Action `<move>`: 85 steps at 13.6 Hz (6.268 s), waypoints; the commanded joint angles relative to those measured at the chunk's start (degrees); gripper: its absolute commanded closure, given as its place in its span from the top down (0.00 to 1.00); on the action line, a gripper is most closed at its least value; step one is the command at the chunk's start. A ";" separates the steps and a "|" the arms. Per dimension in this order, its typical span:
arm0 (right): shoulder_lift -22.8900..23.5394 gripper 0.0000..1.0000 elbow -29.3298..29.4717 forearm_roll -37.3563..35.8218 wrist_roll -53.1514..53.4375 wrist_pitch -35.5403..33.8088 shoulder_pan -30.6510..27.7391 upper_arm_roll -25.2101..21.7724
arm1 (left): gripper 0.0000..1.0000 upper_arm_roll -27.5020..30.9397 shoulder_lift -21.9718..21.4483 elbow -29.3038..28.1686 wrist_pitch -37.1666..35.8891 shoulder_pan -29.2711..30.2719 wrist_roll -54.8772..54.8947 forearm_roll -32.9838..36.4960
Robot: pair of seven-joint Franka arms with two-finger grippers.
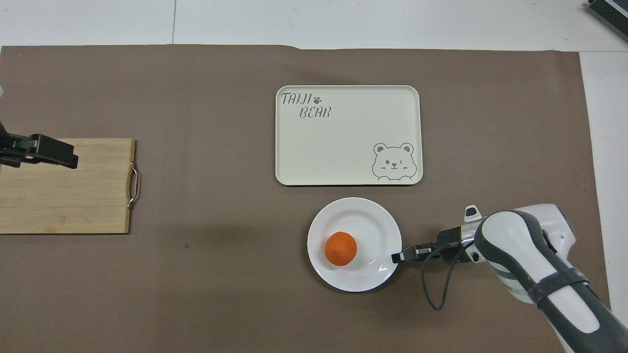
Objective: Place orange and plate with both arms
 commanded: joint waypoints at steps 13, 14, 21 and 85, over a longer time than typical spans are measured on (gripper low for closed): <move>1.06 0.00 3.87 7.25 6.14 -10.06 -2.99 0.30 | 1.00 -0.58 2.53 4.69 -2.49 0.64 0.51 0.54; 1.24 0.00 4.13 7.69 6.05 -10.68 -3.26 0.39 | 1.00 -0.58 2.44 4.69 -2.49 0.64 0.51 0.54; 3.34 0.00 8.17 11.74 5.96 -12.17 -2.73 0.39 | 1.00 -0.58 2.53 4.69 -2.49 0.73 0.42 0.54; 4.77 1.00 44.66 -51.71 36.02 -6.45 -3.25 -0.31 | 1.00 -0.58 2.53 4.69 -2.49 0.81 0.42 0.54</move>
